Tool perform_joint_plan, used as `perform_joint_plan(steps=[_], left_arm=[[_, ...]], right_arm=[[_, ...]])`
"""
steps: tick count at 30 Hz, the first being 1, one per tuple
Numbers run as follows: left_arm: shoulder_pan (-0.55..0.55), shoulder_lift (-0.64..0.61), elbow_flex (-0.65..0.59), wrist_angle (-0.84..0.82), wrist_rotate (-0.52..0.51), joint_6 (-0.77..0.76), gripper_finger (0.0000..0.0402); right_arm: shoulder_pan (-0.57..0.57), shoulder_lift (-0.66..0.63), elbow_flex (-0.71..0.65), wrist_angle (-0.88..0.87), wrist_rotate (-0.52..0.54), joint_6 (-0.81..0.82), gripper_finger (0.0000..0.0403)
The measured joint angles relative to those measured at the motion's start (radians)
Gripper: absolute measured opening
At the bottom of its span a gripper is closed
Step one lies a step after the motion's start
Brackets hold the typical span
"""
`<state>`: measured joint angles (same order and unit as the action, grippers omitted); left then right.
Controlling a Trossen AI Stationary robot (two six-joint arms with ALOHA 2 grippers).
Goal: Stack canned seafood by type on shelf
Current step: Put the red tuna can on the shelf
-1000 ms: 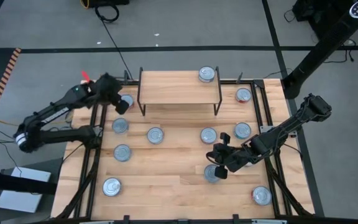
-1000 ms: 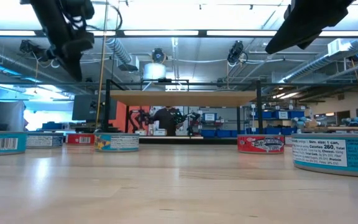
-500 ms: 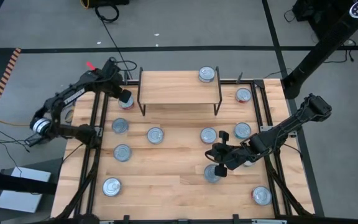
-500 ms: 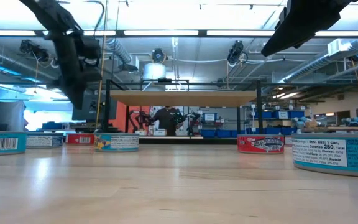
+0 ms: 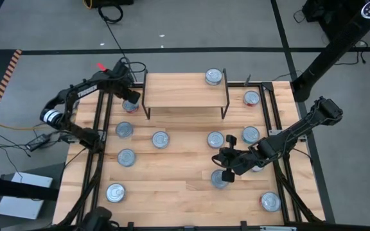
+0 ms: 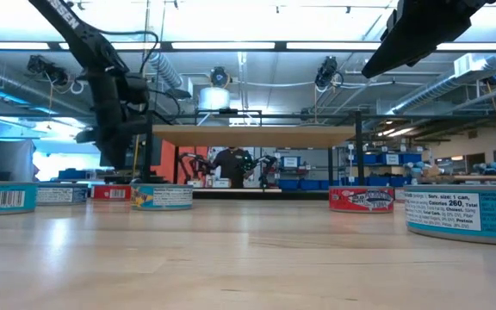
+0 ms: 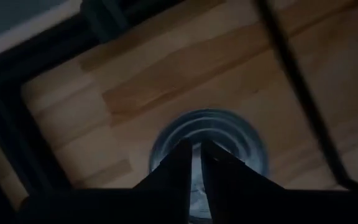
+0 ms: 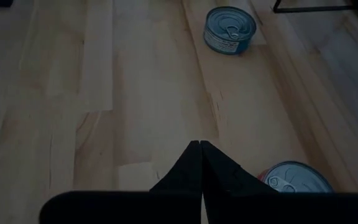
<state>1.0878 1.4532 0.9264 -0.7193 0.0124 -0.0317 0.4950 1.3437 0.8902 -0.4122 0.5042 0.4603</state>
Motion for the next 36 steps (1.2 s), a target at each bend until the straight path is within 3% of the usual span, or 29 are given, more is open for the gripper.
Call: perform_joint_plan(steps=[7,17,30,36], left_arm=[[0.035,0.082,0.0,0.005,-0.005,0.016,0.0065],[0.041,0.086,0.026,0.025,-0.076,0.004,0.0101],[0.044,0.175,0.078,-0.007,-0.007,-0.003,0.0099],[0.045,0.182,0.083,-0.024,-0.001,0.023,0.0067]], right_arm=[[0.0,0.0,0.0,0.0,0.0,0.0,0.0006],[-0.001,0.0,0.0,0.0,-0.001,-0.011,0.0006],[-0.001,0.0,0.0,0.016,-0.001,-0.018,0.0006],[-0.001,0.0,0.0,0.016,-0.001,-0.019,0.0006]])
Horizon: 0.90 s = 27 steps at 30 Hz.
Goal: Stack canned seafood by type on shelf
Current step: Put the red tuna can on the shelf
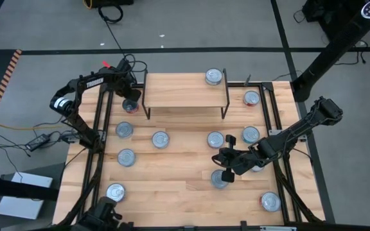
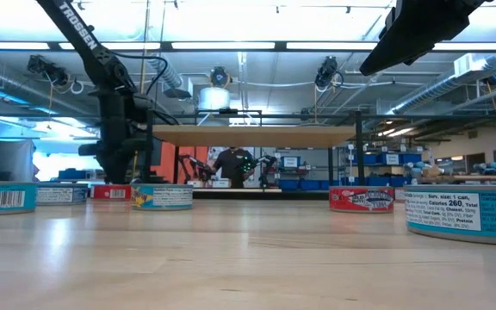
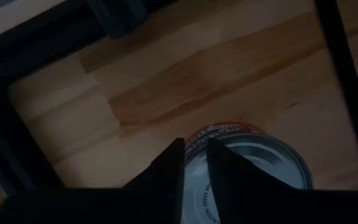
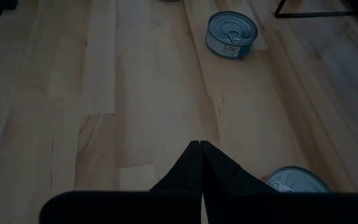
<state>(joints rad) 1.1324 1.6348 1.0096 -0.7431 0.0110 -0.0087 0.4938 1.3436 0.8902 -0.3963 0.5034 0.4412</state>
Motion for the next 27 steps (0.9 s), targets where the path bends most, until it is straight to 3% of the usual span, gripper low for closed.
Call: perform_joint_plan(steps=[7,18,27], left_arm=[[0.0,0.005,0.002,-0.057,-0.006,0.054,0.0005],[0.0,0.007,0.0,-0.077,-0.017,0.051,0.0005],[0.0,0.007,-0.001,-0.094,-0.005,0.001,0.0055]], right_arm=[[0.0,0.0,0.0,0.0,0.0,0.0,0.0006],[0.0,0.0,0.0,0.0,0.0,0.0,0.0006],[0.0,0.0,0.0,0.0,0.0,0.0,0.0006]])
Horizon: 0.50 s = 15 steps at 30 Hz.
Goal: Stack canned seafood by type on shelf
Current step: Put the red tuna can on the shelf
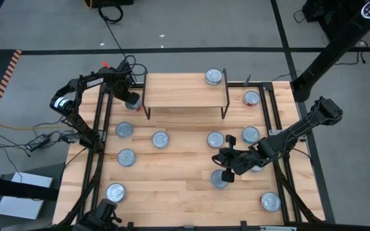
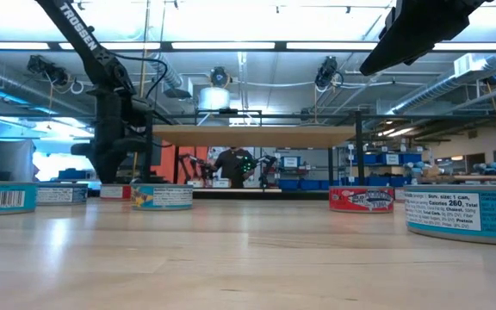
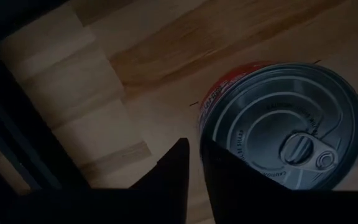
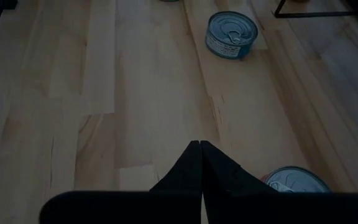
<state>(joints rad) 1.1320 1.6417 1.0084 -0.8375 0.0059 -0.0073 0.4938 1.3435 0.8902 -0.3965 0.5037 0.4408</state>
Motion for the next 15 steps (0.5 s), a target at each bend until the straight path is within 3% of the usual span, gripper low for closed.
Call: perform_joint_plan(steps=[6,15], left_arm=[[0.0,0.0,-0.001,0.002,0.007,-0.017,0.0063],[-0.001,0.0,-0.001,0.002,0.013,0.023,0.0006]], right_arm=[[0.0,0.0,0.0,0.0,0.0,0.0,0.0007],[0.0,0.0,0.0,0.0,0.0,0.0,0.0007]])
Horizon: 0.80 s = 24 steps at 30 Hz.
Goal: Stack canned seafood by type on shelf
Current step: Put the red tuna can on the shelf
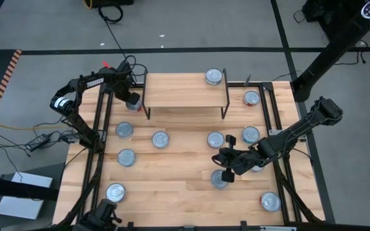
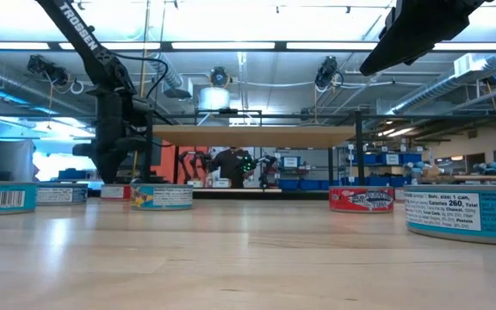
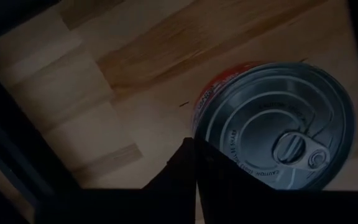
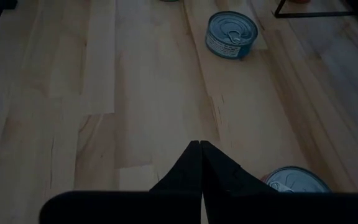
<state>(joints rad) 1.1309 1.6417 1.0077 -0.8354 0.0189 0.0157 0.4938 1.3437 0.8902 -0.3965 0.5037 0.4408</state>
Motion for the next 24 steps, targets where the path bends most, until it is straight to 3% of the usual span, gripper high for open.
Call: perform_joint_plan(steps=[9,24], left_arm=[[-0.004,-0.005,0.015,-0.052,-0.057,0.032,0.0002],[-0.027,-0.06,0.231,-0.238,-0.158,0.034,0.0001]], right_arm=[[0.0,0.0,0.0,0.008,0.0,-0.018,0.0007],[0.0,0.0,0.0,0.009,0.0,-0.018,0.0007]])
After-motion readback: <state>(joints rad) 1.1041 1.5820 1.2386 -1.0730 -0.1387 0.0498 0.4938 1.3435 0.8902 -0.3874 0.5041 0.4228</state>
